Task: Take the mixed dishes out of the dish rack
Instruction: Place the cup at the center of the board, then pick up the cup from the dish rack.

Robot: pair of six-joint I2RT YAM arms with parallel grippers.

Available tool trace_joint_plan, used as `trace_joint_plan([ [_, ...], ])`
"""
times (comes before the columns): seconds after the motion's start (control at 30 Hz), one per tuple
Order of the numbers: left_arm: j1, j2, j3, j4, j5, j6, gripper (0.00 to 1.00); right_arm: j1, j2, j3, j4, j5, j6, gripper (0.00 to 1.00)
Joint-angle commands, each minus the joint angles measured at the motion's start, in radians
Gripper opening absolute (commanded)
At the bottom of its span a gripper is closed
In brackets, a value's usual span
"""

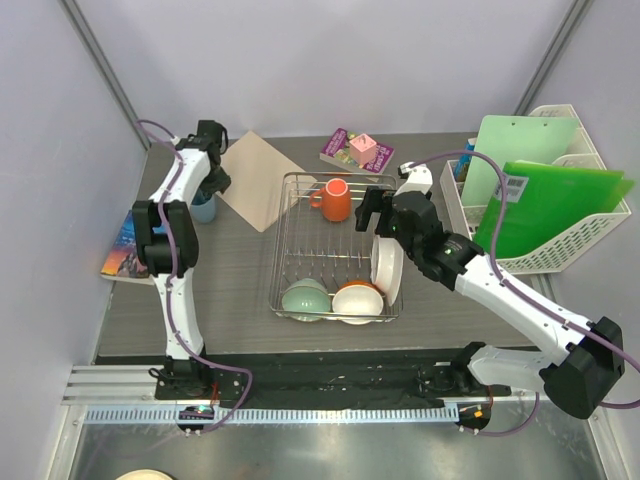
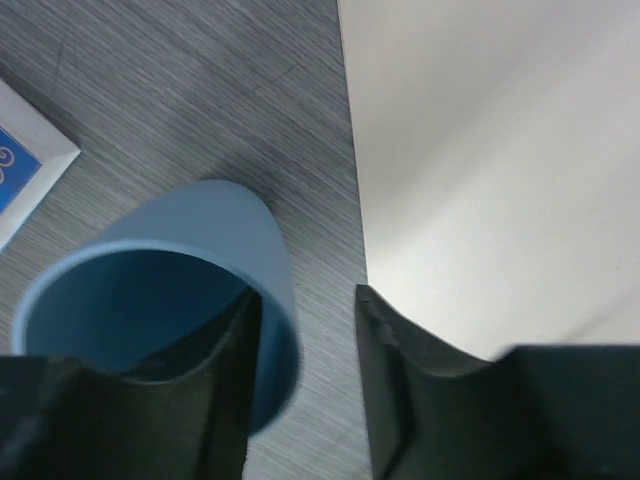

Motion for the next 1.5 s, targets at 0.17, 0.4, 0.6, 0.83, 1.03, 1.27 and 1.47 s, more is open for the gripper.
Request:
trace_joint_plan([
  [0.17,0.003,-0.157,0.051,0.010,0.021,0.015,0.63,0.006,0.013,0.003,-0.024,-0.004,0.005,1.00],
  [0.4,0.002,-0.253,0.054,-0.006,-0.006,-0.005,0.69,0.005,0.008,-0.002,-0.024,-0.003,0.005,1.00],
  [0.6,-0.032,-0.466,-0.038,0.052,-0.005,-0.052,0.76,0.006,0.031,-0.019,0.025,0.022,-0.010,1.00],
  [0.83,-0.271,-0.743,-0.388,0.291,-0.020,-0.012,0.99,0.012,0.151,0.067,0.102,0.010,-0.025,0.99],
  [1.03,-0.398,-0.925,-0.642,0.395,0.021,0.005,1.00,0.044,0.362,0.370,-0.026,0.072,-0.220,1.00],
  [1.27,-0.408,-1.051,-0.750,0.388,-0.019,0.044,1.00,0.044,0.536,0.481,-0.037,0.137,-0.269,1.00],
  [1.47,-0.408,-1.076,-0.799,0.405,0.004,0.041,1.00,0.043,0.655,0.570,-0.043,0.148,-0.323,1.00],
])
